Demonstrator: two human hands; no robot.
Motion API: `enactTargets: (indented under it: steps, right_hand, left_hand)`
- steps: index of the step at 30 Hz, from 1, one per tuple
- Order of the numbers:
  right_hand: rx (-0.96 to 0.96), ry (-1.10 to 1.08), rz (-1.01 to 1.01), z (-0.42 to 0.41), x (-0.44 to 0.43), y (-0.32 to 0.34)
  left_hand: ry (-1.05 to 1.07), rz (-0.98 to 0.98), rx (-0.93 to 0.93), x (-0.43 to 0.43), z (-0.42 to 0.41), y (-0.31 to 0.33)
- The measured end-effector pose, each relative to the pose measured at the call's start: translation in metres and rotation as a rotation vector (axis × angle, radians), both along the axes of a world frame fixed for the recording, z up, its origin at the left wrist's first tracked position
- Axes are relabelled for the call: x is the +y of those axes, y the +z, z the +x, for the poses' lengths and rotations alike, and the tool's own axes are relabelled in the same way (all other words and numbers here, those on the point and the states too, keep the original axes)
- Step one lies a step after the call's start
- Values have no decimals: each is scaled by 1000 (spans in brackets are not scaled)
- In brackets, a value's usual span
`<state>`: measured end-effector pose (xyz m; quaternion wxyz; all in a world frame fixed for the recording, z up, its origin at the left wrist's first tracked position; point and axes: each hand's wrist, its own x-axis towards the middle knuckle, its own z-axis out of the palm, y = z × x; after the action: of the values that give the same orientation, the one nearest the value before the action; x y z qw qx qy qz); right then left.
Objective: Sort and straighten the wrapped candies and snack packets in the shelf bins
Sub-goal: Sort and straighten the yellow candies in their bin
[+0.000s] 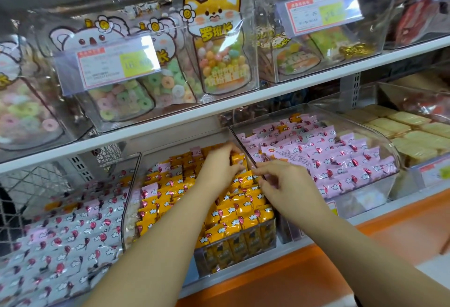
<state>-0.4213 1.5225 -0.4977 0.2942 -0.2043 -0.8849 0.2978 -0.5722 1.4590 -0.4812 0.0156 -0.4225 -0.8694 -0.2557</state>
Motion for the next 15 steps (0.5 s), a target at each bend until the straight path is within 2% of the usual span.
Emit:
enactTargets:
  steps: [3, 6, 10, 12, 15]
  right_hand:
    - [-13, 17, 3, 0, 2, -1]
    - [-12, 21, 13, -1, 4, -1]
    - [-4, 35, 37, 2, 2, -1]
    - [31, 27, 68, 4, 2, -1]
    - [162, -94, 119, 12, 9, 3]
  left_hand:
    - [17, -39, 103, -3, -6, -10]
    - [22, -279, 248, -7, -8, -17]
    - [-16, -419, 259, -8, -7, -16]
    - [-1, -375, 233, -8, -6, -13]
    - [62, -92, 128, -12, 1, -15]
